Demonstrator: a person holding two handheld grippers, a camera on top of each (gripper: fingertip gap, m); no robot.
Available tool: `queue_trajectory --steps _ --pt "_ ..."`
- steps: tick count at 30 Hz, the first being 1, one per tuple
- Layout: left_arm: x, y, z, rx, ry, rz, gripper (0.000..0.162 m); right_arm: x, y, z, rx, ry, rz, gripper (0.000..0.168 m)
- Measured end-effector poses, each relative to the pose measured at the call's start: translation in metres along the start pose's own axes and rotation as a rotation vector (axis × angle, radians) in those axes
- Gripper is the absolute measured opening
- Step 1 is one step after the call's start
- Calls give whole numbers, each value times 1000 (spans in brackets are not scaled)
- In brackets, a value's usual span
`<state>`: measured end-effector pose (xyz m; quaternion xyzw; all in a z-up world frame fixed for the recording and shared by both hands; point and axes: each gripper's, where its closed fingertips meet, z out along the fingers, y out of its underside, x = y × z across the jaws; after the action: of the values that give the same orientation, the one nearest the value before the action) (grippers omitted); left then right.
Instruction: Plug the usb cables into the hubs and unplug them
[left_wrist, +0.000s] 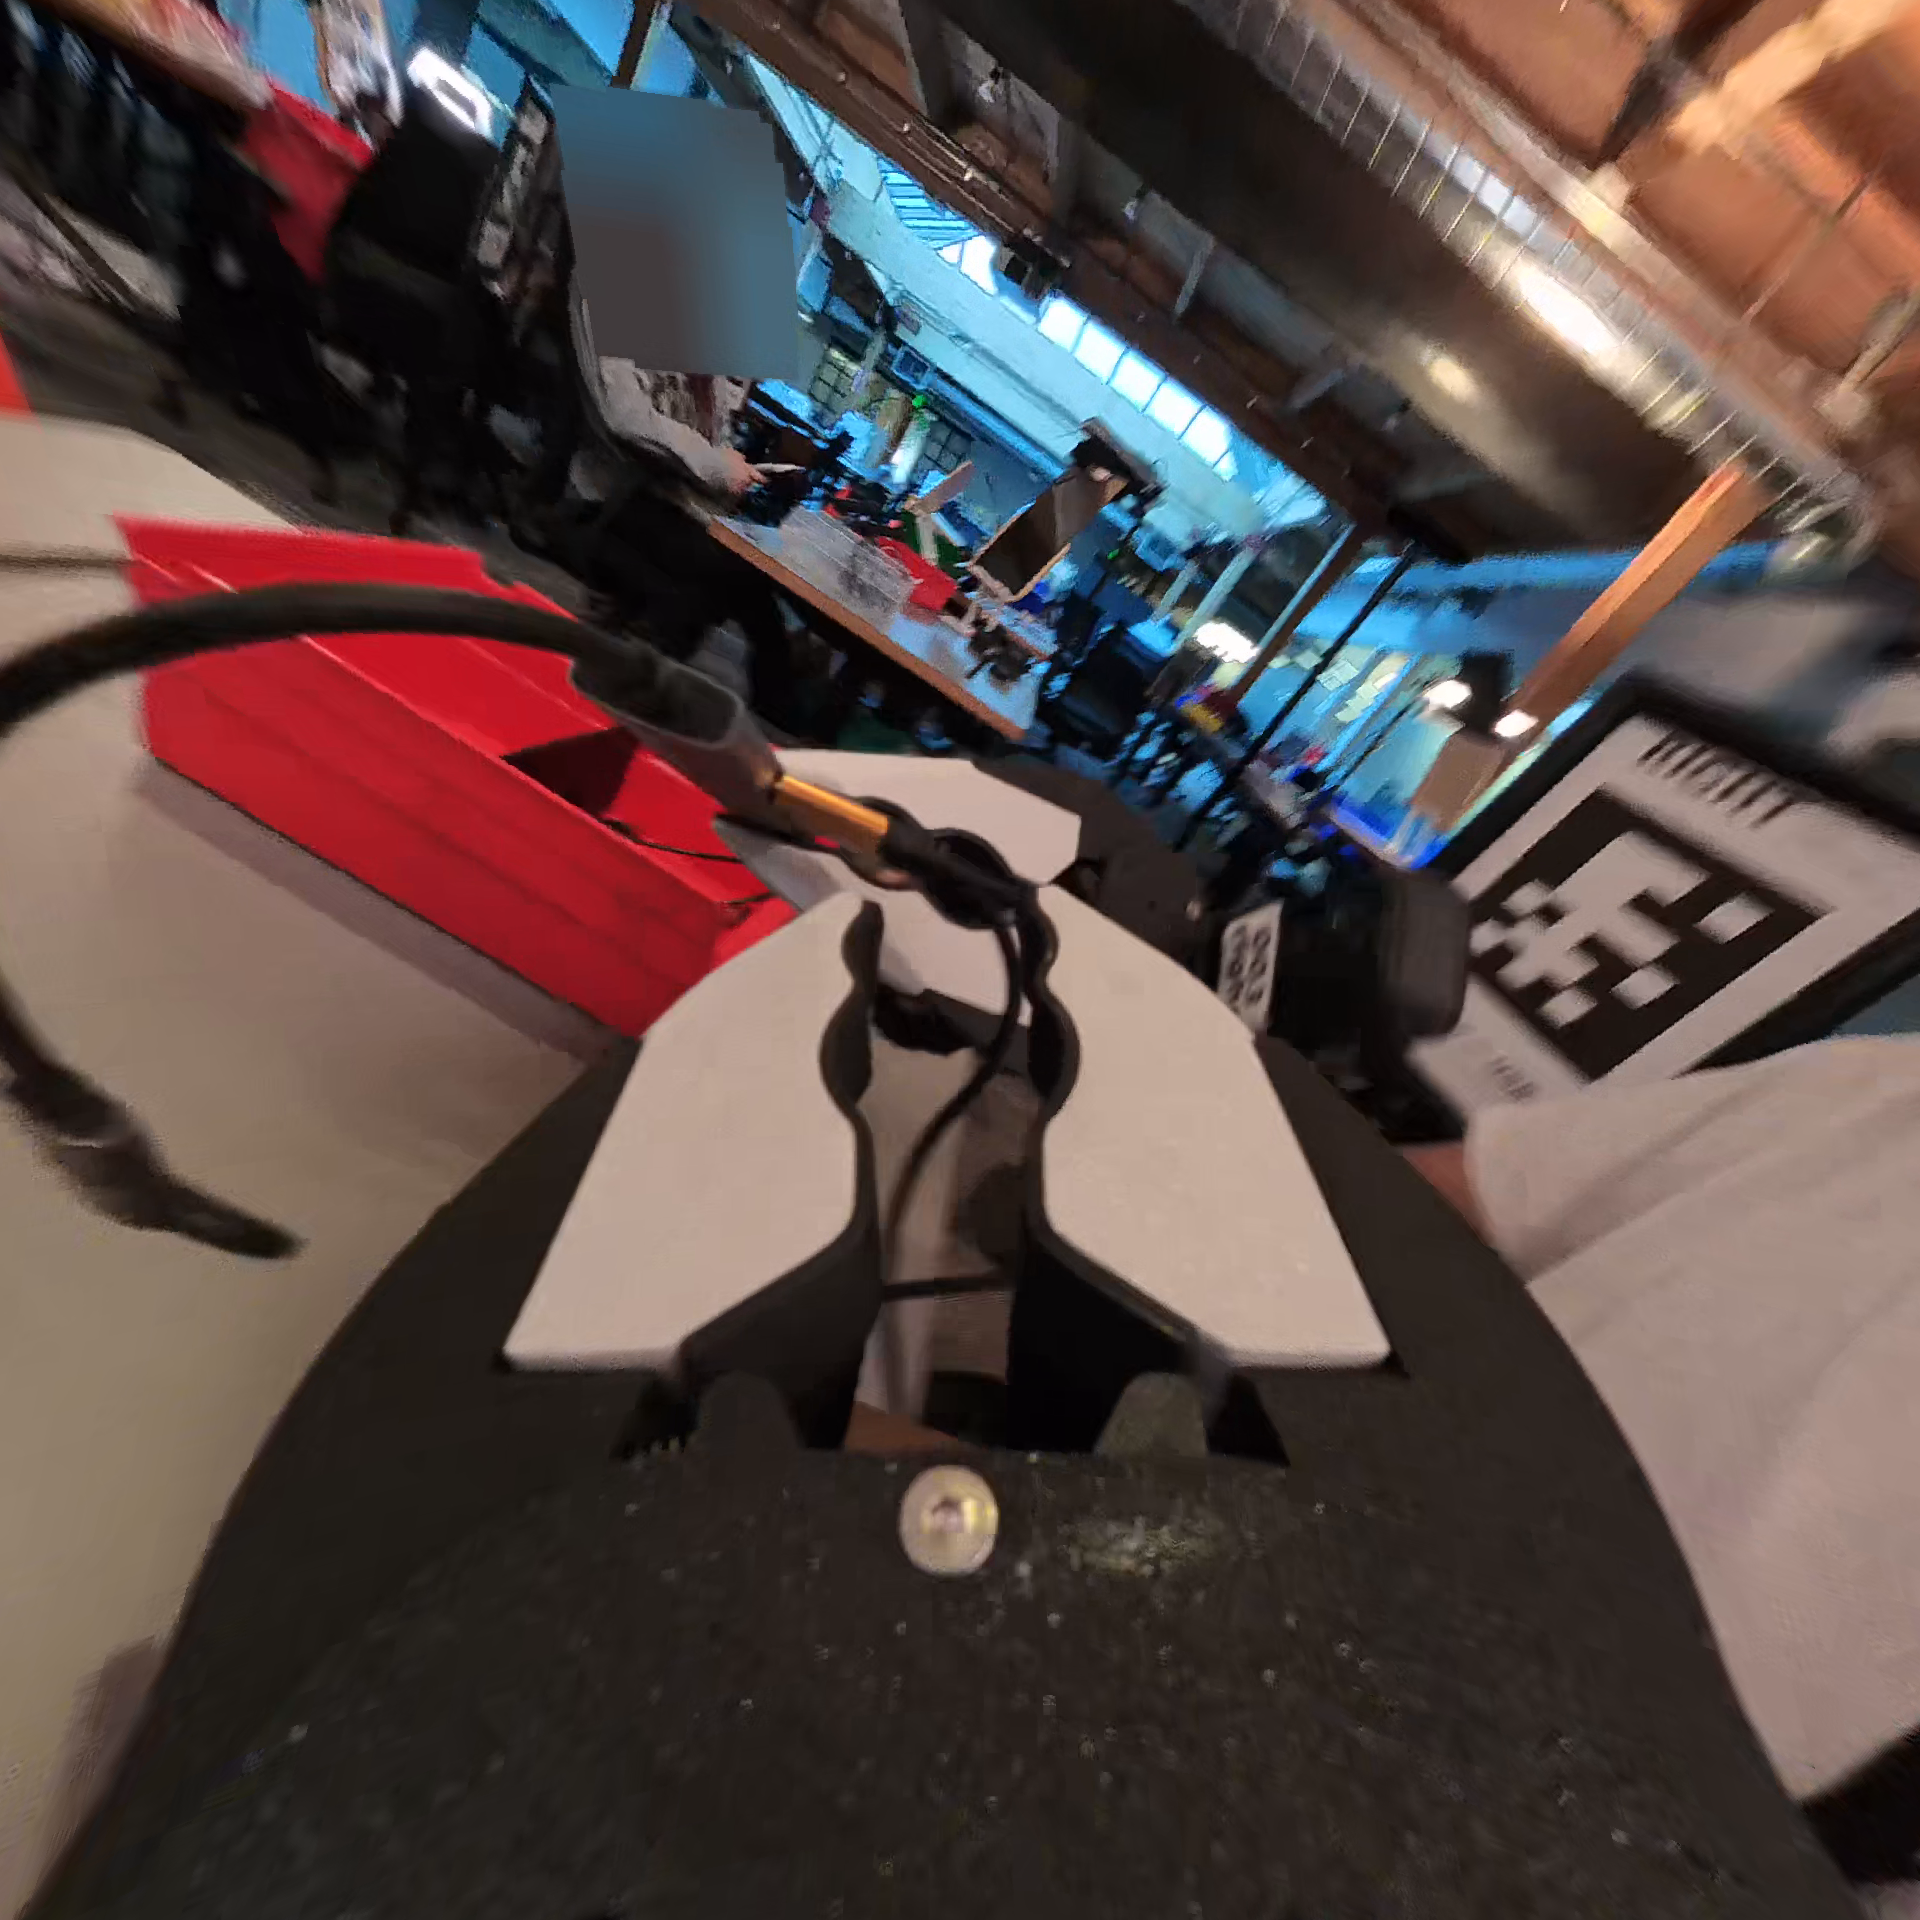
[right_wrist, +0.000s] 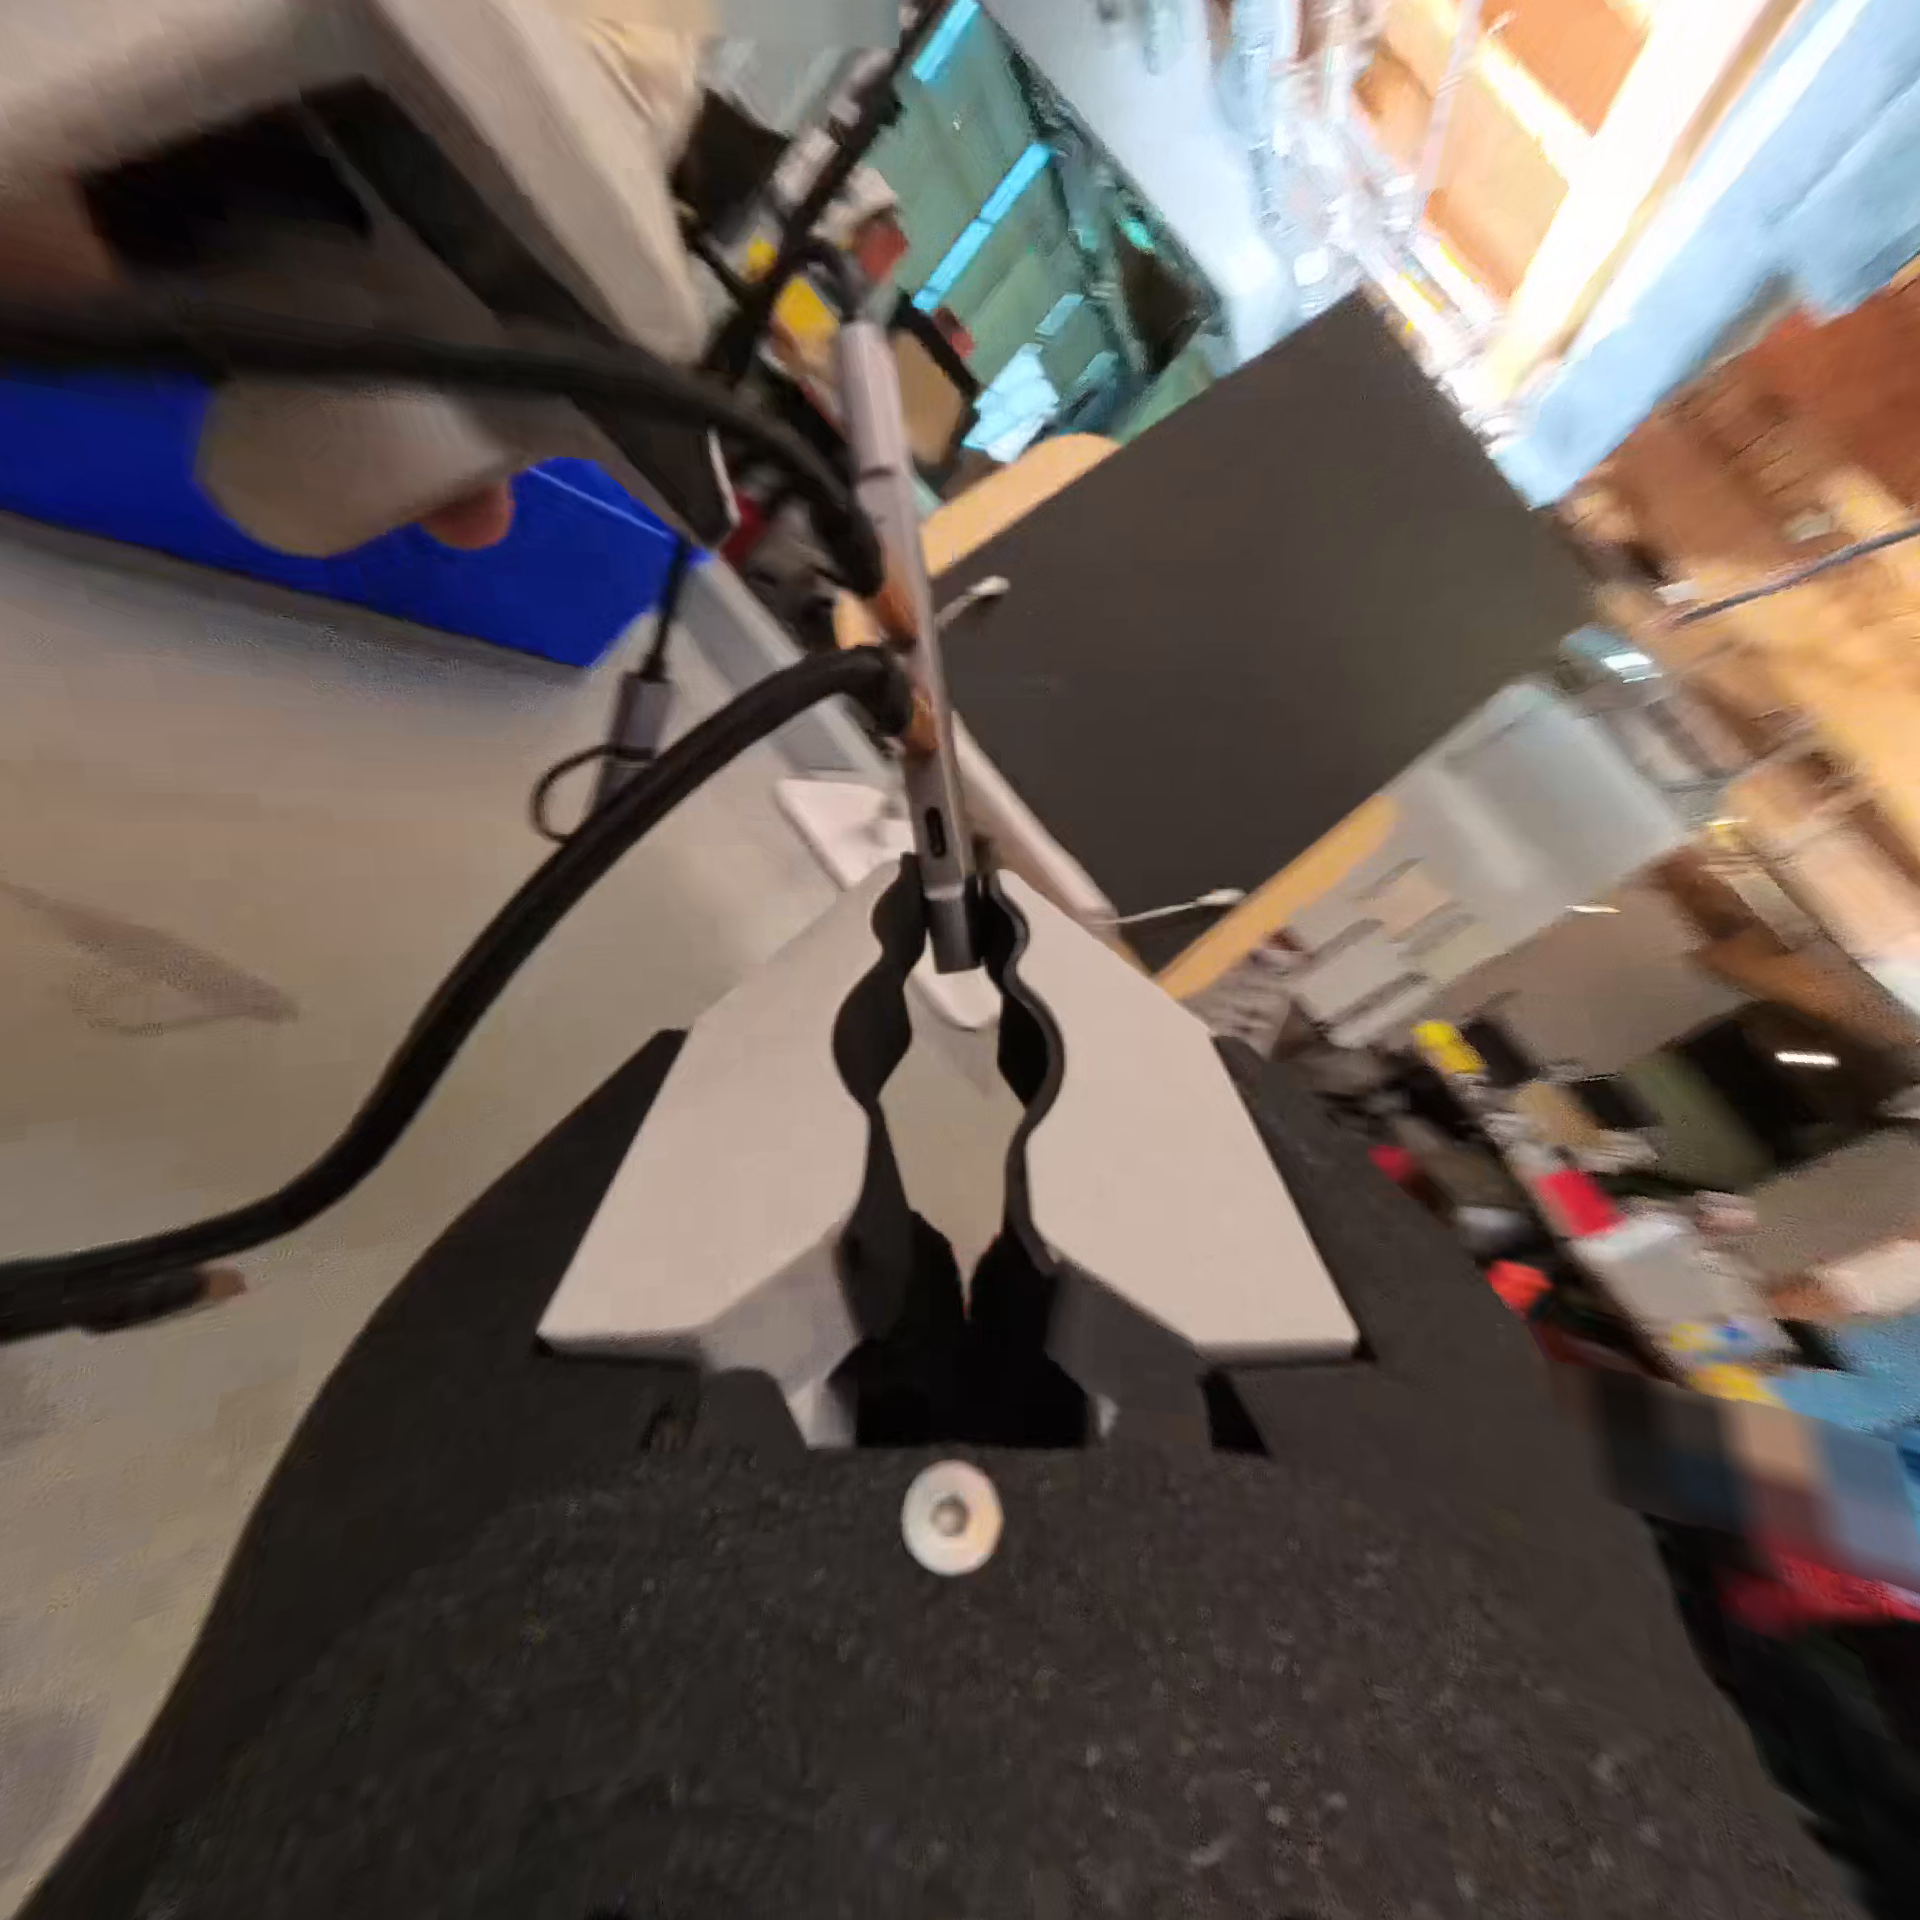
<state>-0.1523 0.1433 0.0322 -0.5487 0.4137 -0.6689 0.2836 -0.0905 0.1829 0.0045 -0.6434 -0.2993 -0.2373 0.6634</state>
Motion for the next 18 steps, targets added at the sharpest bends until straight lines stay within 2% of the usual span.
queue_trajectory --steps 2,3,7,10,14,18 --pt "-19 5 -6 -16 -74 132 28 -25 5 3 77 -178 135 8" --pt "-28 6 -8 -11 -95 155 32 -32 9 5 89 -216 181 8" --pt "-47 16 -7 -17 -57 111 43 -51 20 16 130 -323 418 8" --pt "-59 27 -5 -21 -54 193 43 -71 8 9 240 -526 570 8" --pt "-58 33 -4 -22 97 220 42 -88 8 5 252 -678 586 8" --pt "-59 54 -4 -142 210 379 26 -90 18 1 205 -781 562 8"
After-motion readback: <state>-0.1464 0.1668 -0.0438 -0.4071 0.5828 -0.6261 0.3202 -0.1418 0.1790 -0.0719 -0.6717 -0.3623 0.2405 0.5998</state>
